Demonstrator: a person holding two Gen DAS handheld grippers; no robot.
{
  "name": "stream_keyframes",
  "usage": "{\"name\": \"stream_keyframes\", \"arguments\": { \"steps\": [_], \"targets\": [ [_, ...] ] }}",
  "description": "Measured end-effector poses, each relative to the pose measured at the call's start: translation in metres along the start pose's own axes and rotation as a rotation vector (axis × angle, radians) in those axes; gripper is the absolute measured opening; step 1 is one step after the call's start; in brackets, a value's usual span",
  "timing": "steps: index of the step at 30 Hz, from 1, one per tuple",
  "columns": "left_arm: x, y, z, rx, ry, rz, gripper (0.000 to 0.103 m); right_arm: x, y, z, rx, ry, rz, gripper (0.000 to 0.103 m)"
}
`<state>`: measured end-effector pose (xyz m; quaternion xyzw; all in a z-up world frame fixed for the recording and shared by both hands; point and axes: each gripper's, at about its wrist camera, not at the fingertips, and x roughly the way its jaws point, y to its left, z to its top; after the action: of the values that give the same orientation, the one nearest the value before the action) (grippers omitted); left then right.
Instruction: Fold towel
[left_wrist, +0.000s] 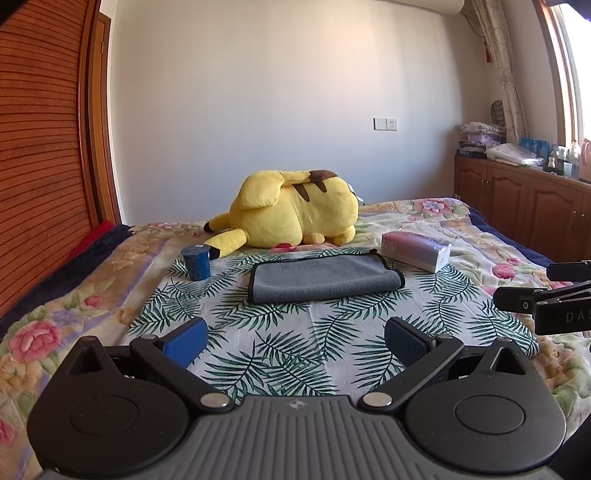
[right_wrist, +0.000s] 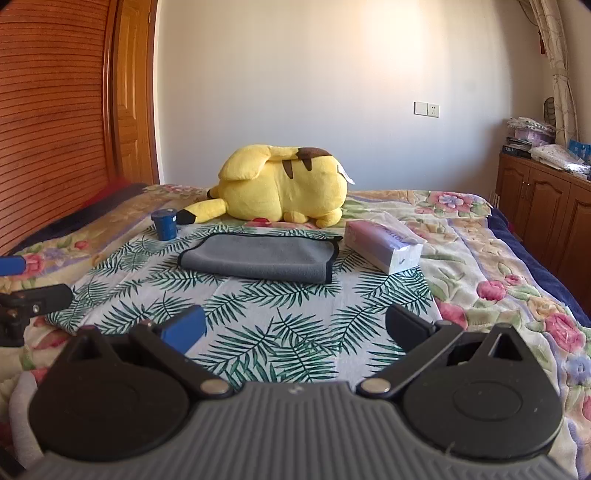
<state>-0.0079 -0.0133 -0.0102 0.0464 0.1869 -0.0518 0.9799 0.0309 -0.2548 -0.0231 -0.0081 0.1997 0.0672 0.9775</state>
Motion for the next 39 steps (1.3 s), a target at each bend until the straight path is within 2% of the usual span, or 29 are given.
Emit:
{"name": "stream_keyframes", "arguments": {
  "steps": [26,39],
  "targets": [
    [-0.014,0.009,0.006,-0.045,-0.085,0.030,0.087,-0.015,-0.005,0.002,0.027,-0.109,-0.033,0.103],
    [-0.016,0.012,0.006,-0.044,-0.097,0.039,0.087,-0.015,-0.008,0.002,0.042,-0.122,-0.049,0.103]
  ]
}}
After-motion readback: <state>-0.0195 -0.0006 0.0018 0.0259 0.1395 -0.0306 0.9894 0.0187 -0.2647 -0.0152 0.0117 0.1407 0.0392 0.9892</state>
